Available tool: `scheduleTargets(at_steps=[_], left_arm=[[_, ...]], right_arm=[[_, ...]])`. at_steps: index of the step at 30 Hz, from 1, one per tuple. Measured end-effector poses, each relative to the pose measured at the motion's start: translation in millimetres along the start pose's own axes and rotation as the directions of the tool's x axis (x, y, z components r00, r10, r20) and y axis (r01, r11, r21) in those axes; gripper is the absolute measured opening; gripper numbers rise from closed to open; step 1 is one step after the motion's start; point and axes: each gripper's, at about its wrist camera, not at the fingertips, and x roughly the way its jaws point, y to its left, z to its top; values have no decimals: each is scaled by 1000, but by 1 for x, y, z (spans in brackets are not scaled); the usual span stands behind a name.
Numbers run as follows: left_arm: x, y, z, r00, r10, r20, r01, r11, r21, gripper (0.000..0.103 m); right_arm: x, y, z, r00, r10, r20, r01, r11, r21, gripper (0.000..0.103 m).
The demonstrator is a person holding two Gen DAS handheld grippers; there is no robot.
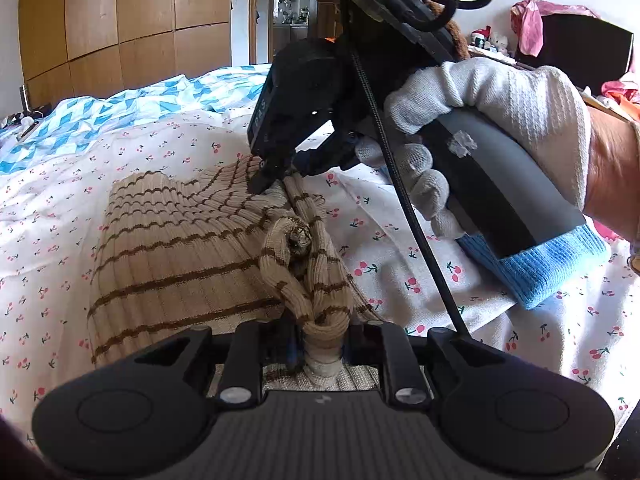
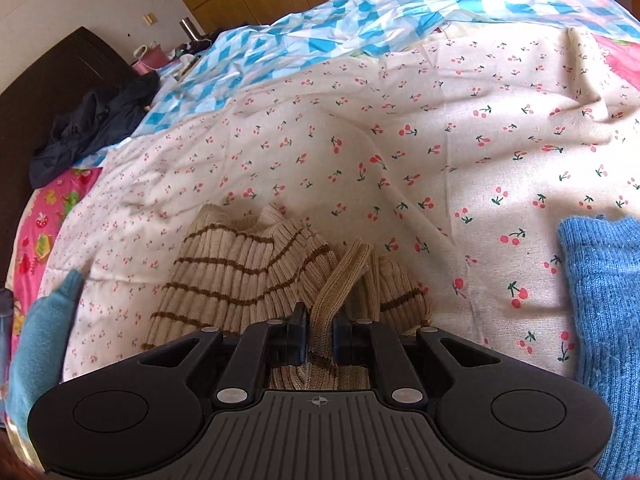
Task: Fold small clothes
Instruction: 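Fold the held side over toward the left tool while the left tool pins the sweater, then open the right tool to release the folded side onto the sweater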
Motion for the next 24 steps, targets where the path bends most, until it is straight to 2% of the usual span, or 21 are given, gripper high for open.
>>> scheduleTargets(at_steps=[4,8,9,15,19,24], left_arm=[[-2,-12,-6,999,-41,-5,41,999,34,37],[-8,-18,-14,997,-81,-12,82,994,71,43],[-12,-17,-16,996,-87,-15,88,993,77,43],[-50,-6,-24,986,-164,-8,164,985,53,47],[-73,16,-32,990,-142,-8,142,989,41,49],[-80,50,-37,1000,-22,-7,22,1000,0,50]], right_arm=[[7,-7,-6,999,-37,-11,37,999,7,14],[-1,-15,-13,1000,-10,0,10,998,56,18],[-6,-16,-15,1000,-13,11,12,998,59,21],[-53,-19,-36,993,9,116,-18,996,85,22],[-87,-8,-75,989,97,109,-103,993,50,32],[-91,13,-110,987,155,37,-155,988,6,34]])
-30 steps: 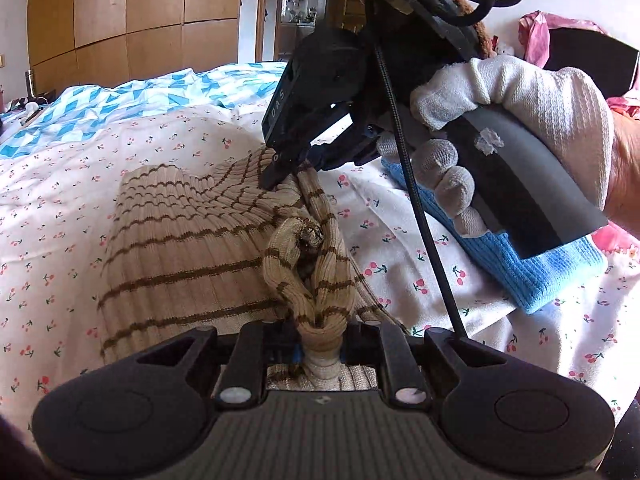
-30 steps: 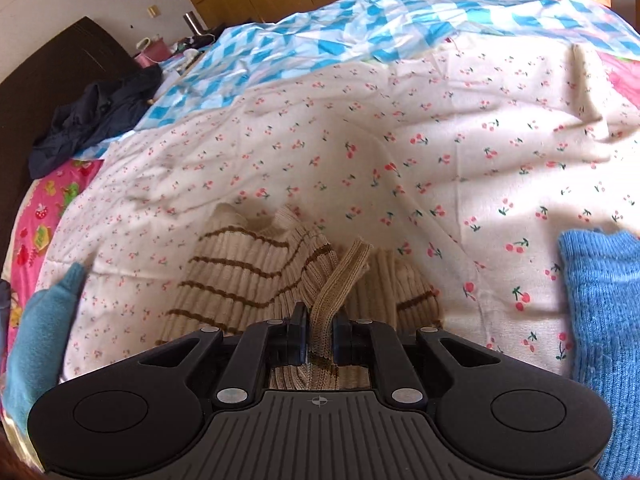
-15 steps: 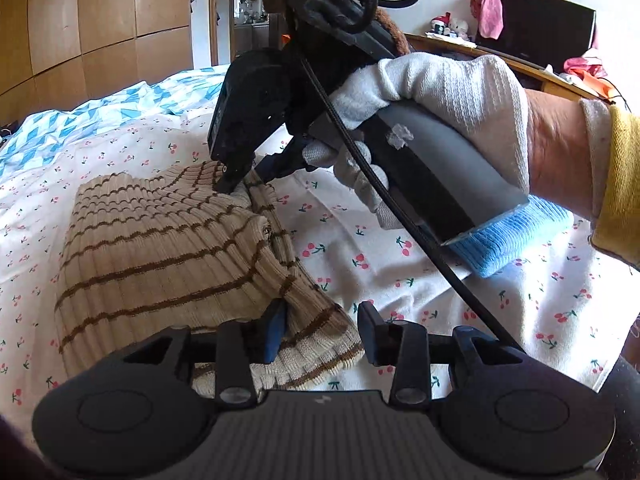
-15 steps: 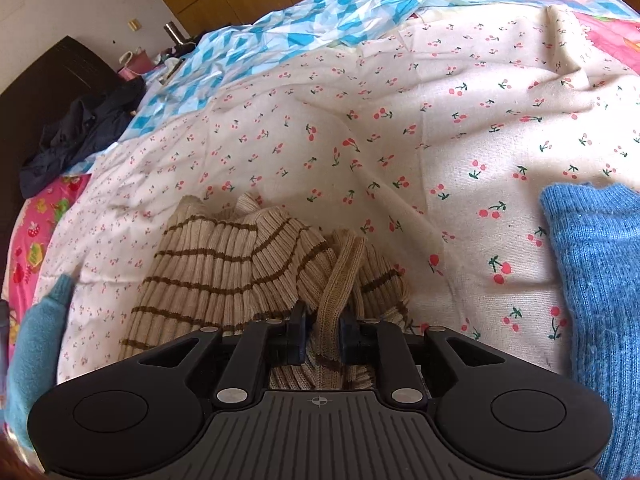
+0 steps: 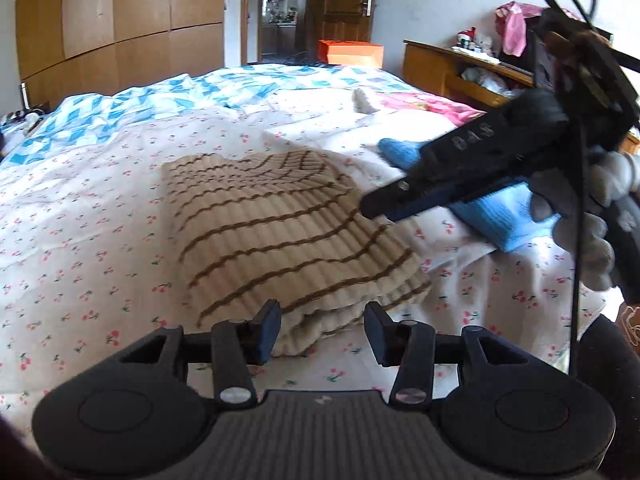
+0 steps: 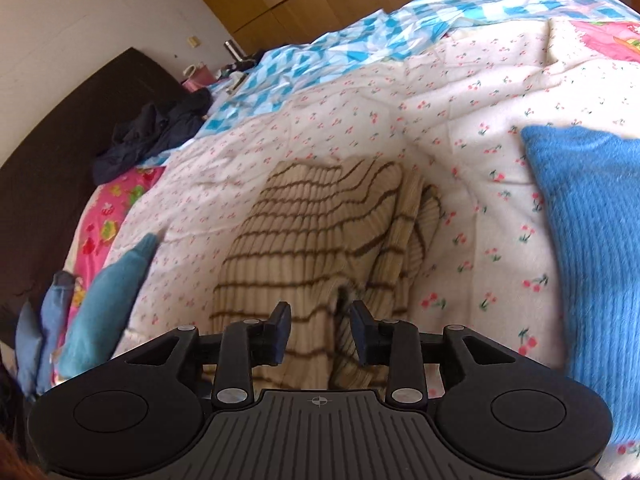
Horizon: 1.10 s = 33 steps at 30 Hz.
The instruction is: Fold small clothes
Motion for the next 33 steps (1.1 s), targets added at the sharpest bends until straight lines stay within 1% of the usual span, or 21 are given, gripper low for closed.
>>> scheduleTargets(at_steps=[2,3,4,5,7,9,11,12,13,14,15,17,19,22,24,26,29,31,32,33], left_arm=[[3,12,1,1000,31,-7,-31,999,-28,50],[4,17,3,999,38,-5,-38,999,-39,50],[5,19,5,999,44,-1,-44,998,-42,50],[6,21,7,999,53,10,-53,998,-41,50],[5,25,12,997,59,41,-57,997,-53,51],[10,30,14,997,57,55,-52,995,-79,57],[26,34,12,997,63,36,-60,995,-83,58],[39,35,9,997,76,-5,-76,995,-71,58],[52,37,6,994,88,-59,-92,994,-61,58],[62,39,3,991,93,-98,-100,993,-65,58],[66,42,-1,990,86,-114,-96,991,-89,58],[66,50,-3,992,64,-109,-79,987,-137,59],[65,54,-4,993,58,-103,-74,985,-156,59],[67,53,-5,993,59,-101,-73,987,-145,60],[67,49,-5,993,69,-94,-80,989,-125,60],[67,47,-5,993,75,-90,-85,989,-117,60],[66,49,-4,993,70,-91,-81,988,-129,60],[66,50,-4,994,67,-90,-78,988,-132,61],[66,50,-4,994,67,-88,-78,988,-130,61],[65,51,-3,994,67,-87,-78,989,-128,61]], right_arm=[[12,3,-9,999,-23,-29,23,1000,-18,34],[19,4,-12,997,-63,-38,62,998,-32,32],[22,3,-13,993,-104,-49,102,994,-35,15],[22,-1,-14,992,-113,-58,112,994,-17,5],[7,-9,-18,995,-100,-28,100,995,18,4],[-8,-9,-24,992,-127,8,127,992,-1,4],[-6,-15,-30,987,-164,-9,164,986,8,4],[3,-18,-34,982,-188,-34,189,982,12,4],[11,-21,-36,977,-205,-60,207,978,17,4],[16,-23,-37,976,-203,-81,206,978,30,6],[17,-24,-37,976,-197,-88,202,978,51,14],[9,-21,-33,982,-176,-65,180,982,54,15],[-6,-16,-25,987,-161,-21,162,985,55,23],[-20,-15,-6,986,-148,78,142,986,82,36],[-14,-16,12,982,-143,125,131,986,100,41],[6,-22,29,977,-156,142,137,981,138,46],[48,-31,49,975,-191,115,168,968,188,47],[72,-35,53,977,-197,85,177,964,200,49],[77,-36,52,973,-213,88,192,961,201,48],[77,-35,50,971,-215,102,192,961,201,40]])
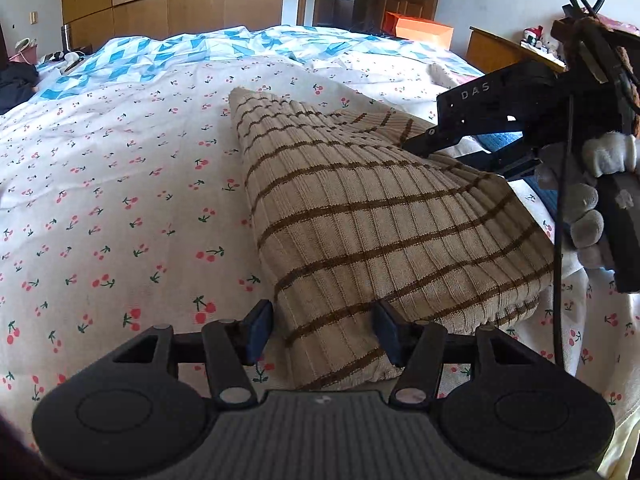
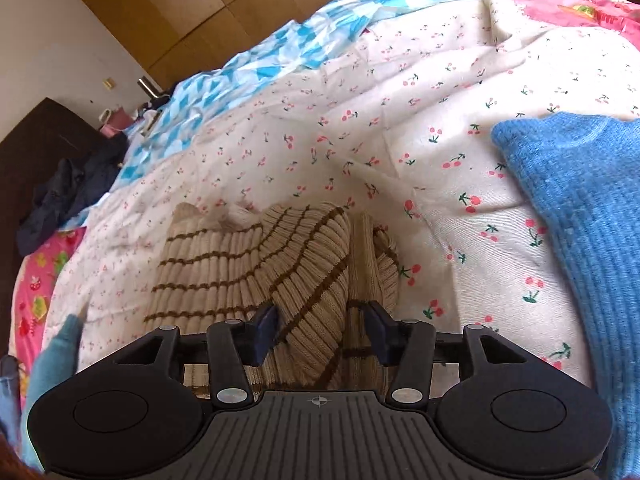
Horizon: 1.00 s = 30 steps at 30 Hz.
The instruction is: Fold small clothes
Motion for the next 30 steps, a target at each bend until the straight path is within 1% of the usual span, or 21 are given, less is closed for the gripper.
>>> scheduleTargets(at_steps=[1,3,5,7,10,14,18,19,22,24,27,30], left_arm=[[0,1,1,1000,-1,1,1,1000,-1,61],[-4,3,4,1000,-2,16,2,1000,-11,61],[-8,6,6,999,2,49,0,1000,-26,61],[-10,9,9,997,5,73,-2,999,-47,61],[-3,12,12,997,23,69,-19,998,-59,63],[5,15,13,999,22,24,-20,997,-81,65],[-7,20,12,999,10,47,-5,995,-100,65],[-9,22,12,999,6,50,0,994,-111,65],[-12,27,8,999,1,41,4,991,-133,65],[-11,29,3,1000,-2,5,3,992,-127,65],[-16,33,-10,1000,-4,-13,2,992,-130,65],[-24,41,-15,1000,-14,-26,10,984,-176,65]], right_arm=[[-4,-2,-2,1000,12,18,-12,1000,12,27],[-20,-9,-6,997,30,74,-33,998,46,12],[-34,-24,-14,990,29,135,-45,992,116,10],[-37,-35,-25,987,10,159,-36,986,162,10],[-29,-40,-38,987,-13,159,-16,984,178,9],[-21,-33,-32,990,-41,137,21,990,143,10],[-24,-34,-30,991,-44,129,27,991,134,10],[-24,-34,-32,991,-46,127,30,991,129,12],[-30,-28,-30,989,-80,122,64,990,126,26],[-41,-22,-27,985,-87,152,70,991,112,26],[-59,-2,-21,969,-121,216,120,993,20,27],[-61,26,-13,967,-109,232,137,985,-107,31]])
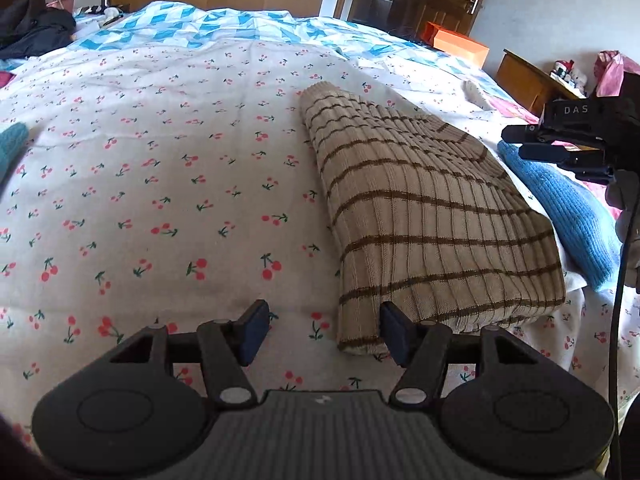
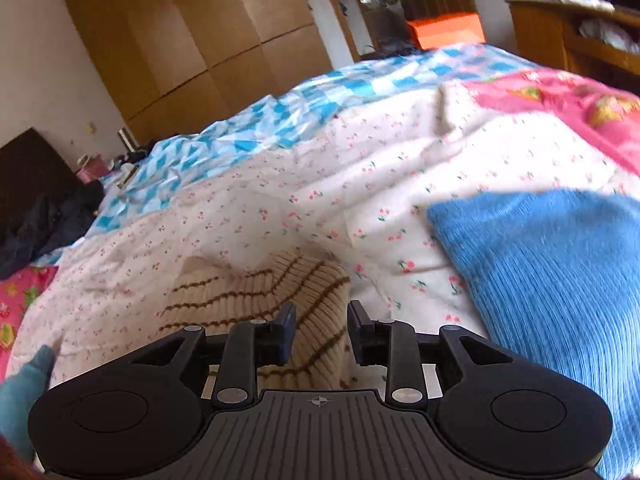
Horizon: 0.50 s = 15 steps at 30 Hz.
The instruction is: Fold small clothes
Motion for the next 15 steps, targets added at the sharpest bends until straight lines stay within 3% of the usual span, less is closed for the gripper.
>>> scheduleTargets(at_steps=[6,12,15], left_arm=[[-12,0,11,997,-50,66,51,999,-16,64],[9,-2,39,992,-65,108,69,997,-34,64],[23,-7,43,994,-71,79,72,997,-14,64]], right_arm=[[26,43,21,999,44,-19,-45,993,-108,32],[109,71,49,989,97,-112,-114,981,-157,32],[141,73,44,972,123,-202,-163,967,-198,32]])
